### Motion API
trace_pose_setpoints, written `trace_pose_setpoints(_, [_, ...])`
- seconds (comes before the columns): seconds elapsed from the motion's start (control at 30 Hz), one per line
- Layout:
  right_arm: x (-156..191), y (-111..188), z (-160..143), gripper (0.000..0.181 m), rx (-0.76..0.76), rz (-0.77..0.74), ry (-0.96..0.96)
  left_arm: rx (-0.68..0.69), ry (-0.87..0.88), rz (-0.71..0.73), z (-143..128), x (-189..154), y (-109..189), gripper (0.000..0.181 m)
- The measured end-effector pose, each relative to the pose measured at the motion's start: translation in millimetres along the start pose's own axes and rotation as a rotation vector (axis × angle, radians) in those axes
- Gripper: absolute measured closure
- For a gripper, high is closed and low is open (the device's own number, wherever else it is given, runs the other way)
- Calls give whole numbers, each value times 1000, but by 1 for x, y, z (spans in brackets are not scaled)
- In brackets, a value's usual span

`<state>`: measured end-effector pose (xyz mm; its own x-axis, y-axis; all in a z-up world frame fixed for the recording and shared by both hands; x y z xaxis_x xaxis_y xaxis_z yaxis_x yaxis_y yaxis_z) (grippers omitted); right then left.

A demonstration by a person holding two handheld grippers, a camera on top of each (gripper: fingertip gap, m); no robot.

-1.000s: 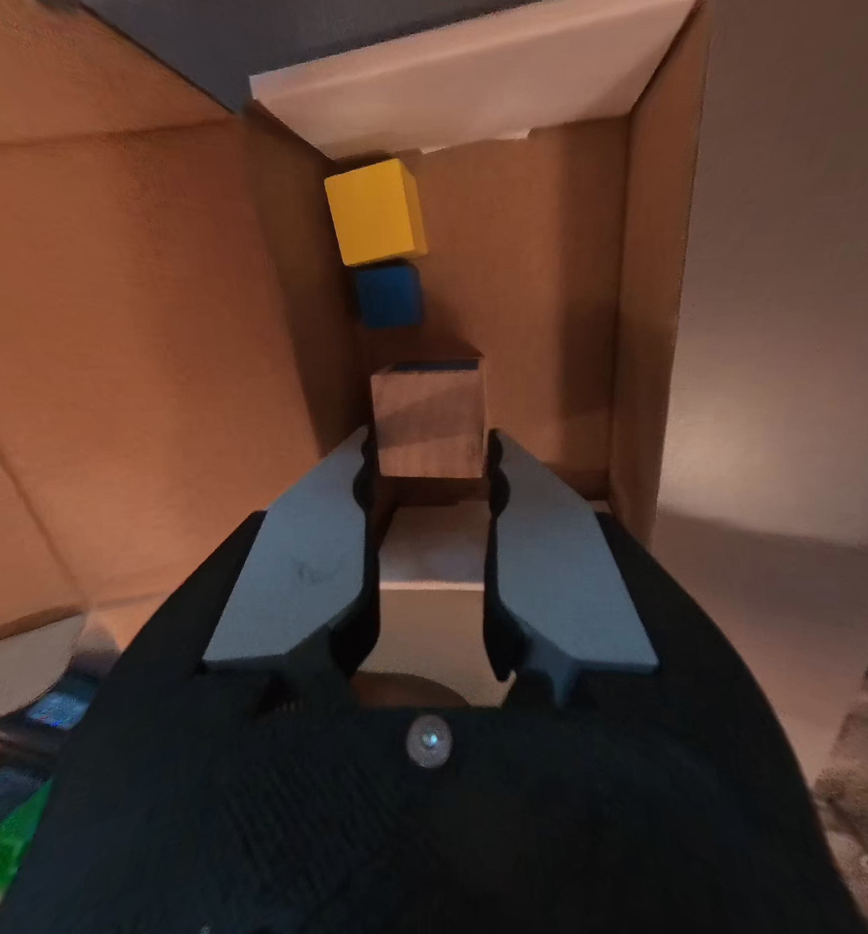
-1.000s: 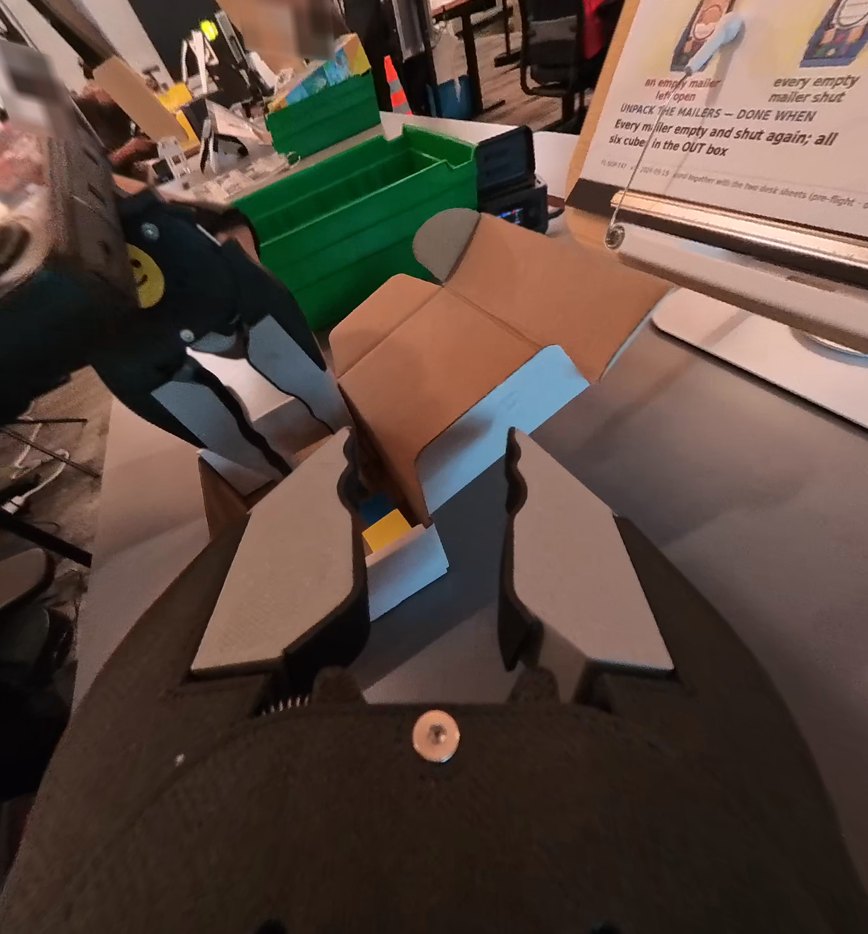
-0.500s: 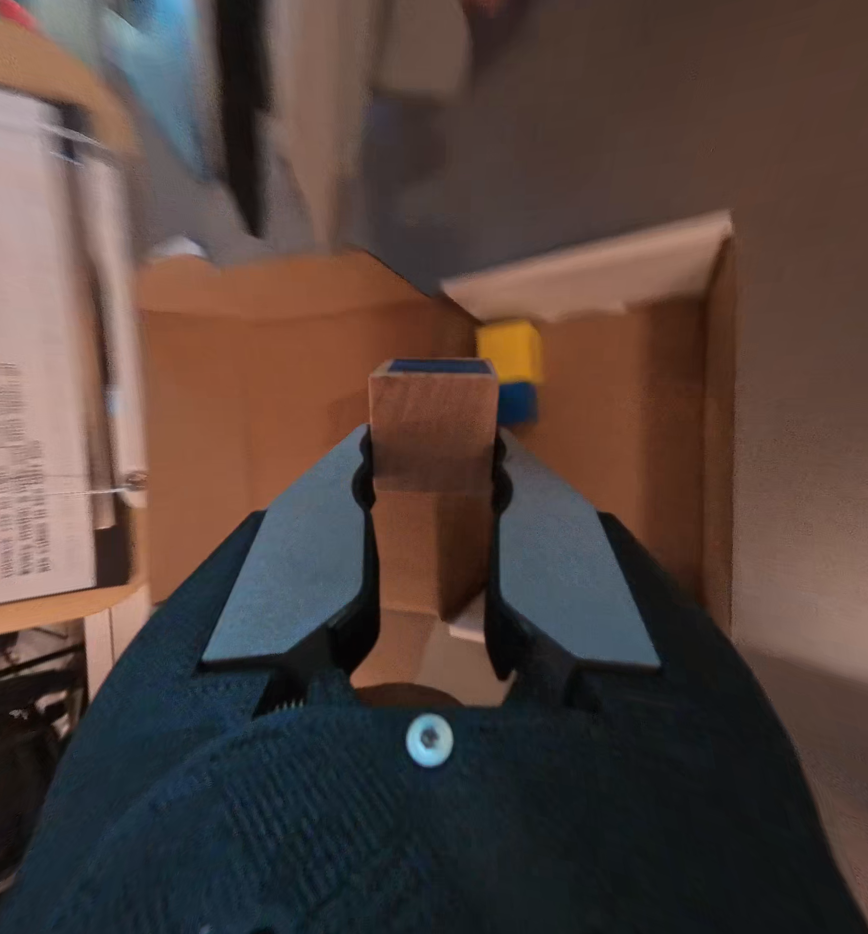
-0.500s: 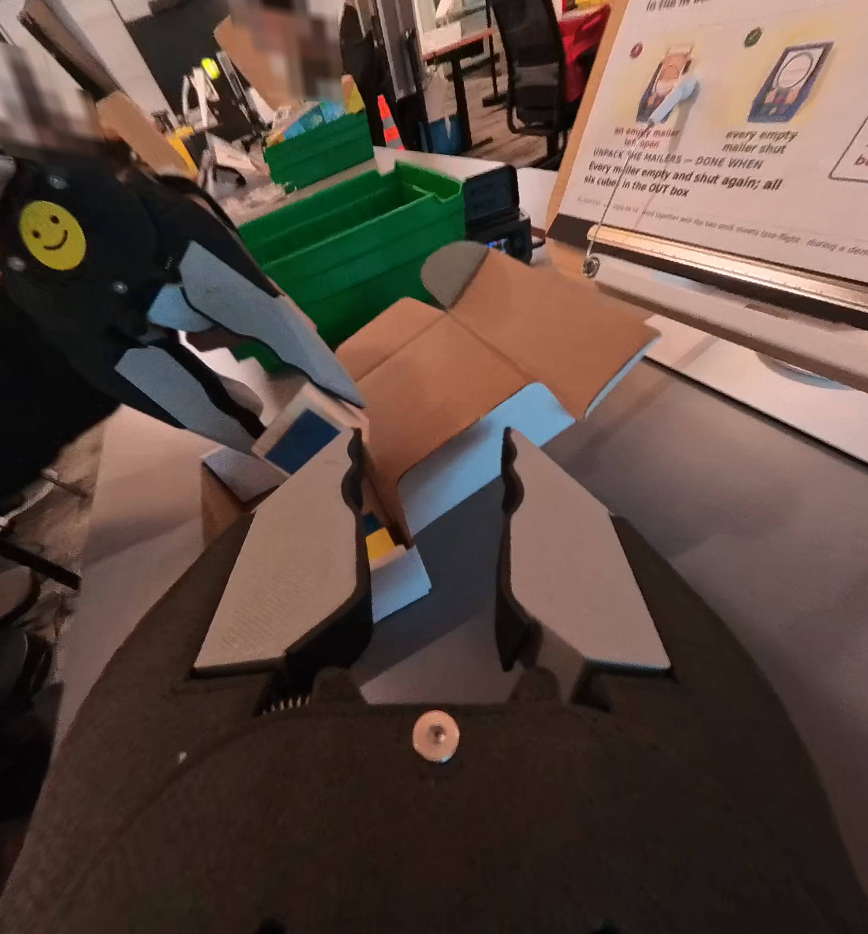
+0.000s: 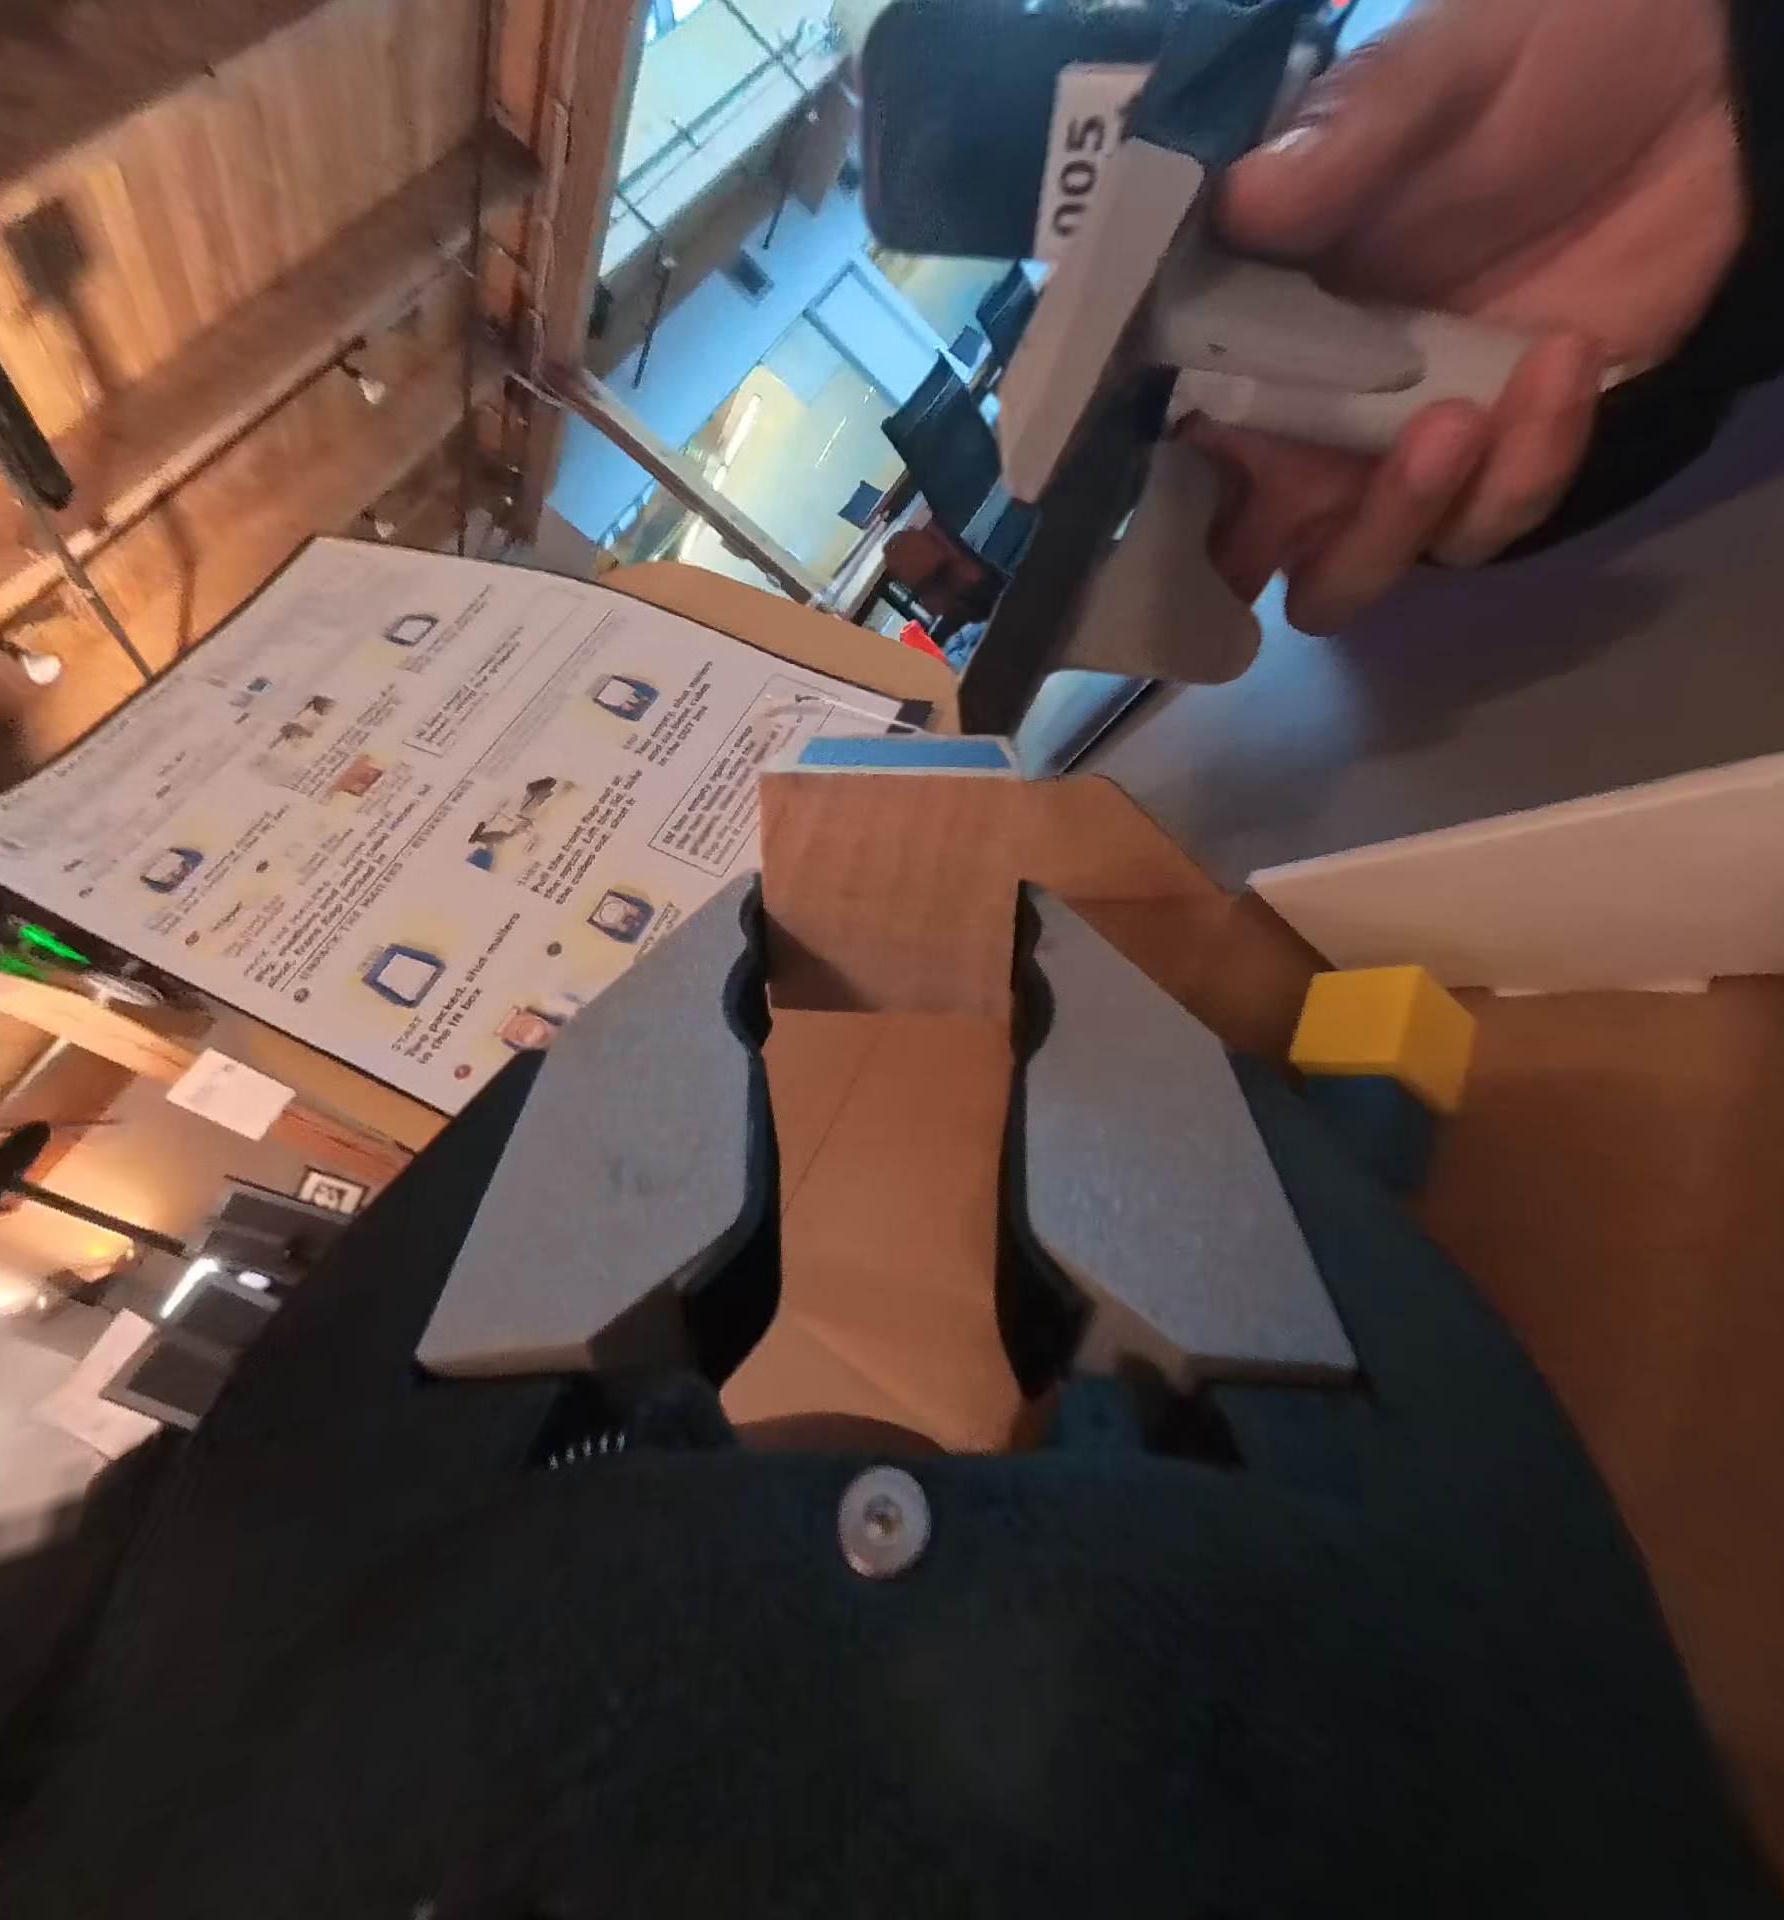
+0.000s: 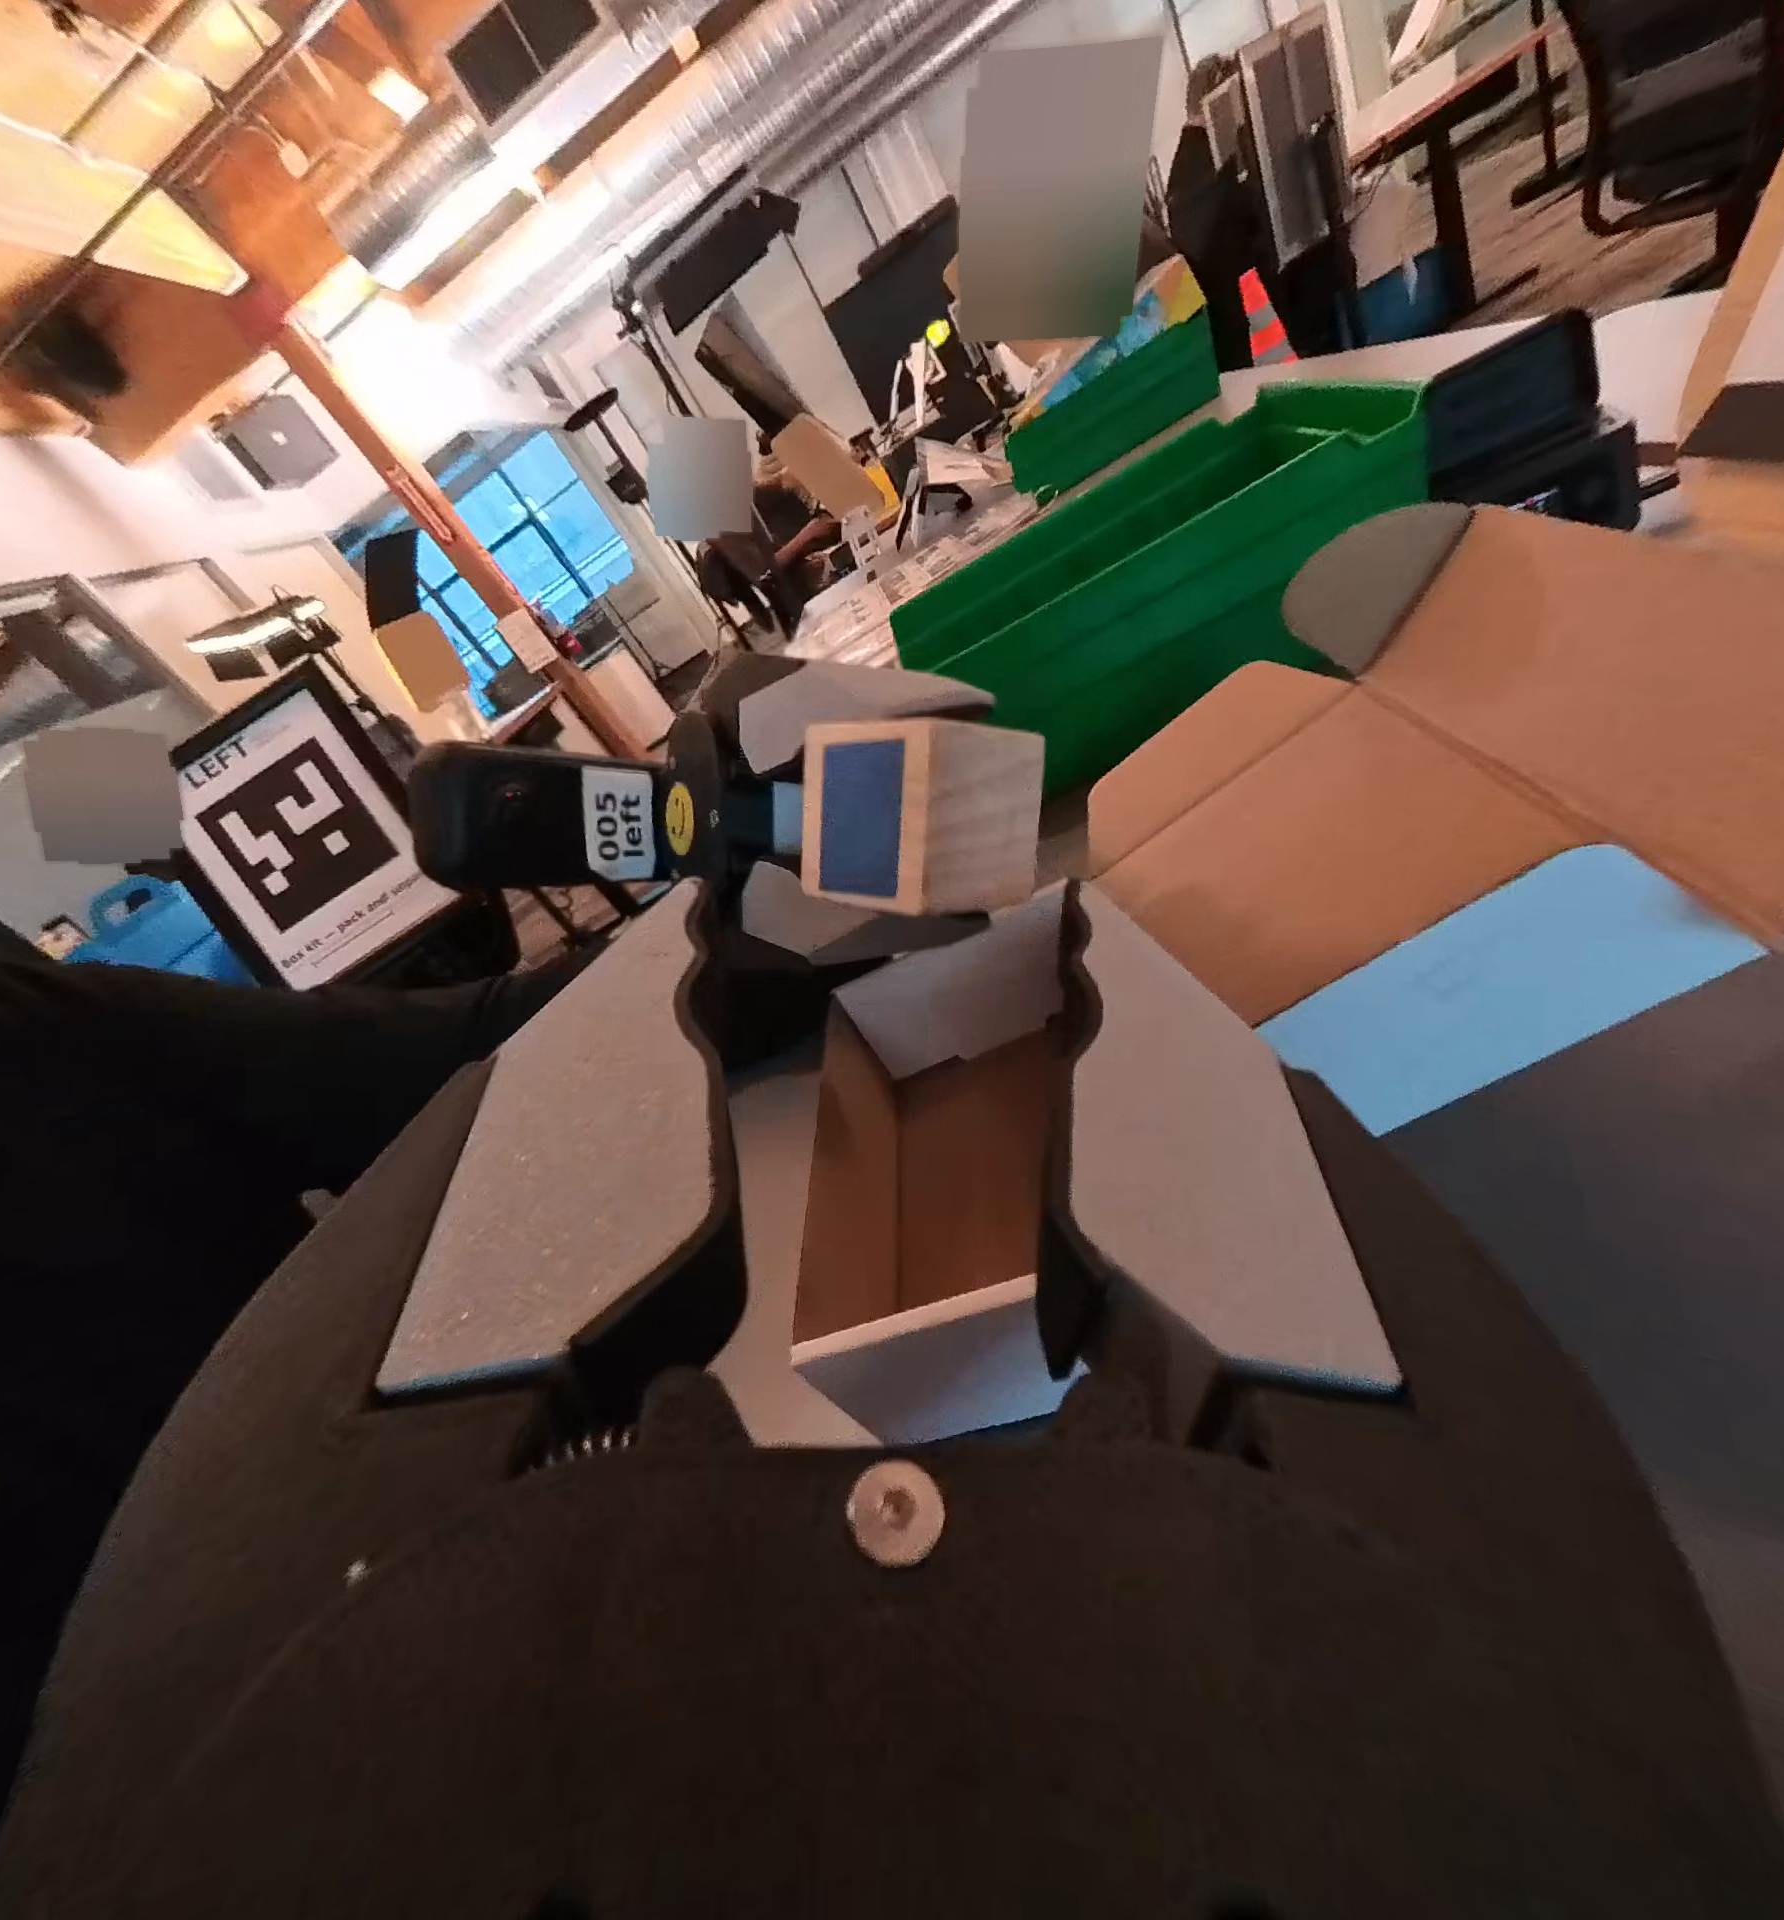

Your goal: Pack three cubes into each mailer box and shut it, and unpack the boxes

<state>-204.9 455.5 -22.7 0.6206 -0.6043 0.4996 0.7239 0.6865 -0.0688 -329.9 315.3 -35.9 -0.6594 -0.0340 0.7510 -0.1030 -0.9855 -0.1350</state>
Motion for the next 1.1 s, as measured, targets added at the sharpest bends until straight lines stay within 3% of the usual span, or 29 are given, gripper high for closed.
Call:
trace_pose_setpoints(0.33, [-1,-16,-7,119,-22,110,-52,-157,83,-76,14,-5,10,137])
trace_pose_setpoints(0.4, [3,-27,-11,134,-5,183,-70,-170,82,-98,18,-8,10,137])
trace_pose_setpoints(0.63, [-2,-31,-16,135,-5,254,-190,-138,128,-116,19,-14,10,138])
trace_pose_setpoints(0.83, [25,4,-11,136,-68,-59,-54,-149,154,-131,23,-15,13,120])
trace_pose_setpoints(0.97, [84,46,8,136,-57,-310,112,-171,170,-97,25,-8,16,127])
trace_pose_setpoints(1.1, [147,116,36,135,-71,-609,233,-152,137,-67,21,-7,15,137])
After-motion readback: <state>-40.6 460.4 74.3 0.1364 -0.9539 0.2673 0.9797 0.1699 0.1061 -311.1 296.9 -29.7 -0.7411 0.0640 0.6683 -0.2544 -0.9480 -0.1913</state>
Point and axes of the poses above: each gripper's, where its closed fingertips meet, y back along the fingers, z out of its top, x = y × z across the jaws, the point moved 9 cm from there along y, back along the fingers, and after that the axes turned 9 degrees about z, right-handed, at the moved point
